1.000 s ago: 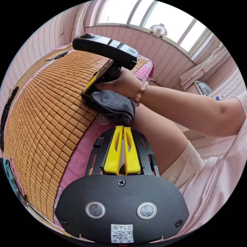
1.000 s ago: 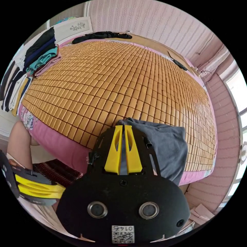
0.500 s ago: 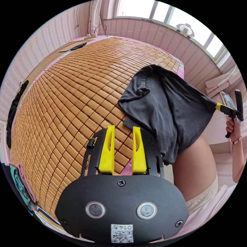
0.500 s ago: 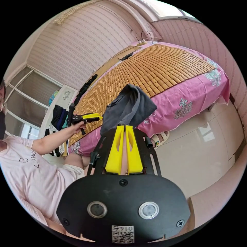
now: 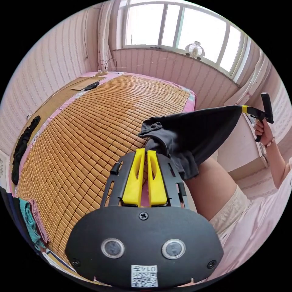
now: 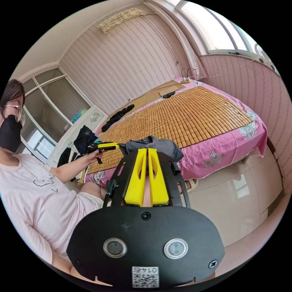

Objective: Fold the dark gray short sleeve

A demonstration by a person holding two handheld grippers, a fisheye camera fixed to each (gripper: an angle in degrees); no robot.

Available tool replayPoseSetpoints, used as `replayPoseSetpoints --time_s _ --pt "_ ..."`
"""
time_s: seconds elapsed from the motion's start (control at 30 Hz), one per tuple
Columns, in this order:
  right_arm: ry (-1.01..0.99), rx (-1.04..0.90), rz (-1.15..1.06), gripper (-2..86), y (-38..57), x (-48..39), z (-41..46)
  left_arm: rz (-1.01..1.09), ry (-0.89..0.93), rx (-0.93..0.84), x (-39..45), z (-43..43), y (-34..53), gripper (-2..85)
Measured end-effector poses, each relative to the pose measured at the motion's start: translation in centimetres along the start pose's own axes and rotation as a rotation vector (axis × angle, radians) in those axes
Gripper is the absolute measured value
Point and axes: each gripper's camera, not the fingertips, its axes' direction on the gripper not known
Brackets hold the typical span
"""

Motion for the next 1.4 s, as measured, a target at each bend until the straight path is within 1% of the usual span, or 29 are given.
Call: replayPoseSetpoints --time_s 0.1,0.17,0.23,0.27,0.33,0.37,0.43,0.53,0.63,0.67,0.73,0.83,0.93,1.07,1.13,1.2,1.3,1.4 --pt "-0.038 0.092 -0.037 0.2 0.3 -2.2 -3.2 -0.108 -0.036 0.171 0.3 -7.9 6.3 -0.8" --pt "-0.031 0.116 -0.066 0.2 0.6 -3.9 -4.2 -0.170 -0.071 0.243 0.5 -12.4 10.5 -0.8" --pt "-0.018 0.109 -0.115 0.2 1.0 -6.1 -4.4 -0.245 -0.139 0.381 1.5 -18.5 16.9 -0.9" --pt "-0.041 0.108 -0.148 0.2 1.4 -7.5 -4.2 -0.261 -0.150 0.415 1.8 -19.9 18.5 -0.9" --pt "-0.098 0.120 -0.176 0.1 2.0 -9.4 -3.9 -0.330 -0.215 0.528 3.2 -24.9 24.4 -1.0" --pt "-0.139 0.128 -0.188 0.1 2.3 -10.5 -3.6 -0.343 -0.232 0.555 3.7 -26.1 25.7 -1.0" --pt "-0.207 0.142 -0.208 0.1 2.7 -12.2 -3.5 -0.350 -0.323 0.679 6.0 -30.4 30.4 -1.0" --pt "-0.267 0.141 -0.278 0.1 3.2 -15.6 -3.6 -0.334 -0.446 0.781 9.5 -34.7 35.3 -1.0" --pt "-0.278 0.139 -0.377 0.0 3.8 -19.4 -4.4 -0.307 -0.488 0.846 12.8 -37.4 39.7 -1.0" --pt "-0.272 0.157 -0.405 0.0 4.1 -20.7 -5.2 -0.311 -0.496 0.859 13.4 -37.8 40.6 -1.0" --pt "-0.279 0.201 -0.441 0.0 4.5 -22.1 -6.8 -0.330 -0.498 0.937 15.5 -39.4 44.2 -1.0" --pt "-0.339 0.293 -0.505 0.0 5.1 -23.5 -10.4 -0.310 -0.526 1.019 17.9 -41.6 47.9 -1.0" --pt "-0.341 0.366 -0.547 0.0 5.0 -24.4 -13.7 -0.219 -0.624 1.032 20.5 -44.0 49.4 -1.0" --pt "-0.449 0.464 -0.588 0.0 4.1 -24.8 -17.0 -0.103 -0.666 1.049 22.9 -46.4 49.6 -1.0" --pt "-0.469 0.522 -0.623 0.0 4.1 -25.0 -18.2 -0.002 -0.712 1.100 24.4 -47.4 49.9 -1.0" --pt "-0.493 0.588 -0.639 0.0 4.0 -24.6 -19.3 0.063 -0.712 1.143 24.9 -47.8 50.4 -1.0" --pt "-0.584 0.596 -0.614 0.0 2.7 -22.8 -18.9 0.062 -0.695 1.168 24.2 -48.2 50.8 -1.0" --pt "-0.623 0.556 -0.559 0.0 0.7 -21.0 -16.7 0.023 -0.666 1.110 22.1 -47.8 49.6 -1.0"
